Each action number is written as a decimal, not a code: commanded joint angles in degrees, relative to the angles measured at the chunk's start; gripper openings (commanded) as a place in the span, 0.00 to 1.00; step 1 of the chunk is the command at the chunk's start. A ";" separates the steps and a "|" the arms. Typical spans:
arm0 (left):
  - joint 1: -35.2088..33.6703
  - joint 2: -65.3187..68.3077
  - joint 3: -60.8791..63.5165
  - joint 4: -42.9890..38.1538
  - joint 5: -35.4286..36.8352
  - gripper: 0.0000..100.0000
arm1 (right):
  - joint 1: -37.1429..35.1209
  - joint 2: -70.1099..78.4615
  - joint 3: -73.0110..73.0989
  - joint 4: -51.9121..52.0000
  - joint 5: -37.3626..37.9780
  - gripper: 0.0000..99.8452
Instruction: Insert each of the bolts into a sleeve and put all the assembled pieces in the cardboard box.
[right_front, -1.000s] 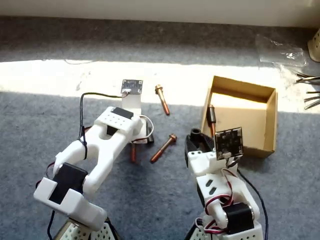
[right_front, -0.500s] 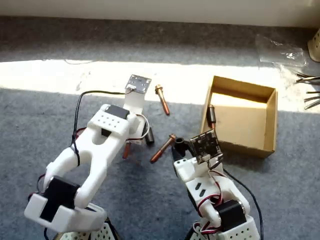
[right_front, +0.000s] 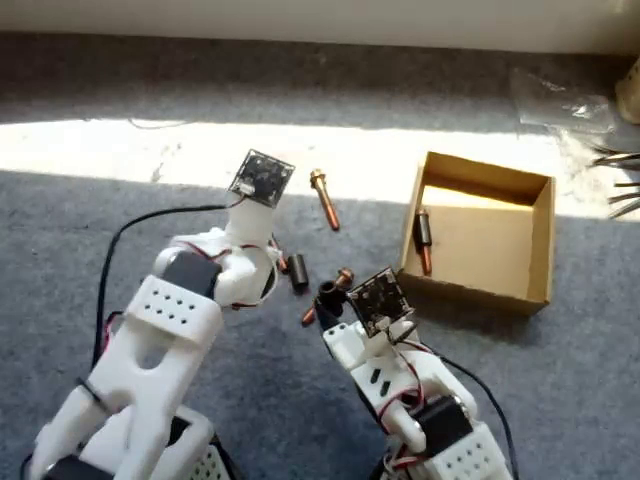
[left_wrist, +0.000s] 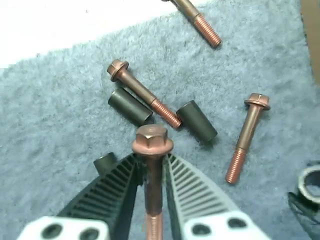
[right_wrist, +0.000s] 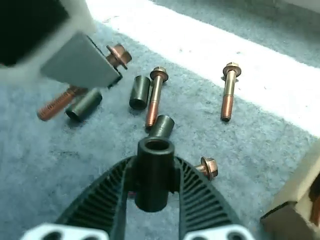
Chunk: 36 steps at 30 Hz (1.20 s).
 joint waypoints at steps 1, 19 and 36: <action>-2.33 -10.24 2.42 0.00 -5.54 0.01 | -0.57 -0.40 7.60 -10.68 9.76 0.00; -6.37 -34.77 3.30 0.18 -5.36 0.01 | -9.89 -0.66 8.84 -15.52 -0.88 0.00; -5.05 -48.31 3.21 -7.30 -0.18 0.01 | -9.98 -0.66 8.84 -20.97 -1.76 0.00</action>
